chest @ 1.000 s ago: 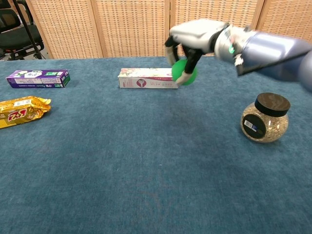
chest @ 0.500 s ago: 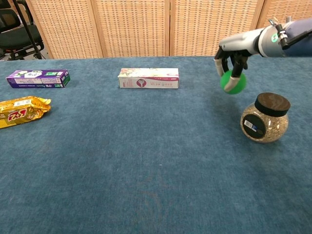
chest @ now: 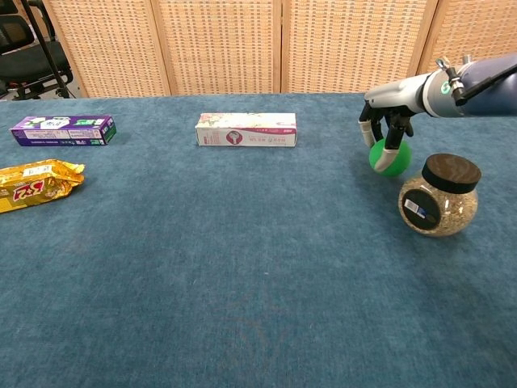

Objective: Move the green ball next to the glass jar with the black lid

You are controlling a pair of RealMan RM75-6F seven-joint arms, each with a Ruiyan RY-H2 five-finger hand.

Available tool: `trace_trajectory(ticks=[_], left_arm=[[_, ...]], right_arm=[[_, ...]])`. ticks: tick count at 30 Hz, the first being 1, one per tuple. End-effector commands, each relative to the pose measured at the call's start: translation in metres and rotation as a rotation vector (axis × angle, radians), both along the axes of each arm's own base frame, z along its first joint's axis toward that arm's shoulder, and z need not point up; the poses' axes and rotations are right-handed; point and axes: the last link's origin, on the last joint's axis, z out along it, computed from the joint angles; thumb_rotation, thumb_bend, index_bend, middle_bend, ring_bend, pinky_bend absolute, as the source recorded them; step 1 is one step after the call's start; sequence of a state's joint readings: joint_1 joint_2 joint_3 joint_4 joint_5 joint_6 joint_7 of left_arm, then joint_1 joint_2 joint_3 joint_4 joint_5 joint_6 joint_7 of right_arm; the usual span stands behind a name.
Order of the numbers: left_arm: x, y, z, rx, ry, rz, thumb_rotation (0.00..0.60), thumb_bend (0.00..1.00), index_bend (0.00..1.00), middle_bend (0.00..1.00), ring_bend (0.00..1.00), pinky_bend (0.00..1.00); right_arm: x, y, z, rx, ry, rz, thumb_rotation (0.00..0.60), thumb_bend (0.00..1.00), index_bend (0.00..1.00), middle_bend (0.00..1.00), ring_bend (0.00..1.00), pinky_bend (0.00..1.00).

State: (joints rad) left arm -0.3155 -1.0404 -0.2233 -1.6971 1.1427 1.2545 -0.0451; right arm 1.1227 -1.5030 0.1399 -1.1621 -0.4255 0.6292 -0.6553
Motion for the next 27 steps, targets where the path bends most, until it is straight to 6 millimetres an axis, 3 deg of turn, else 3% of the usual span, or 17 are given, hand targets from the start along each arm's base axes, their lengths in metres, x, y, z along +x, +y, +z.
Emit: trace_trajectory(ticks=[1, 3, 7, 9, 21, 27], left_arm=[[0.0, 0.0, 0.0, 0.0, -0.002, 0.001, 0.6, 0.0, 0.0, 0.0, 0.0, 0.0], [-0.001, 0.0, 0.001, 0.001, -0.003, 0.003, 0.6, 0.0, 0.0, 0.0, 0.0, 0.0], [-0.001, 0.0, 0.001, 0.001, -0.005, 0.003, 0.6, 0.0, 0.0, 0.0, 0.0, 0.0], [0.0, 0.0, 0.001, -0.001, -0.002, 0.002, 0.6, 0.0, 0.0, 0.0, 0.0, 0.0], [0.0, -0.001, 0.002, -0.002, -0.007, 0.0, 0.6, 0.0, 0.0, 0.0, 0.0, 0.0], [0.001, -0.002, 0.002, 0.0, -0.008, -0.005, 0.6, 0.0, 0.0, 0.0, 0.0, 0.0]], right_arm=[[-0.005, -0.001, -0.002, -0.002, 0.011, -0.008, 0.6, 0.26, 0.48, 0.48, 0.55, 0.51], [-0.007, -0.002, -0.002, 0.001, 0.02, -0.012, 0.6, 0.25, 0.46, 0.43, 0.49, 0.51], [-0.011, 0.001, 0.0, 0.058, 0.008, -0.076, 0.6, 0.16, 0.29, 0.19, 0.26, 0.5], [-0.011, 0.001, 0.001, 0.066, 0.014, -0.091, 0.6, 0.16, 0.27, 0.15, 0.21, 0.47], [-0.007, 0.002, 0.007, 0.057, 0.025, -0.094, 0.6, 0.16, 0.27, 0.11, 0.18, 0.44], [0.007, 0.008, 0.022, 0.041, -0.019, -0.054, 0.6, 0.16, 0.27, 0.1, 0.18, 0.44]])
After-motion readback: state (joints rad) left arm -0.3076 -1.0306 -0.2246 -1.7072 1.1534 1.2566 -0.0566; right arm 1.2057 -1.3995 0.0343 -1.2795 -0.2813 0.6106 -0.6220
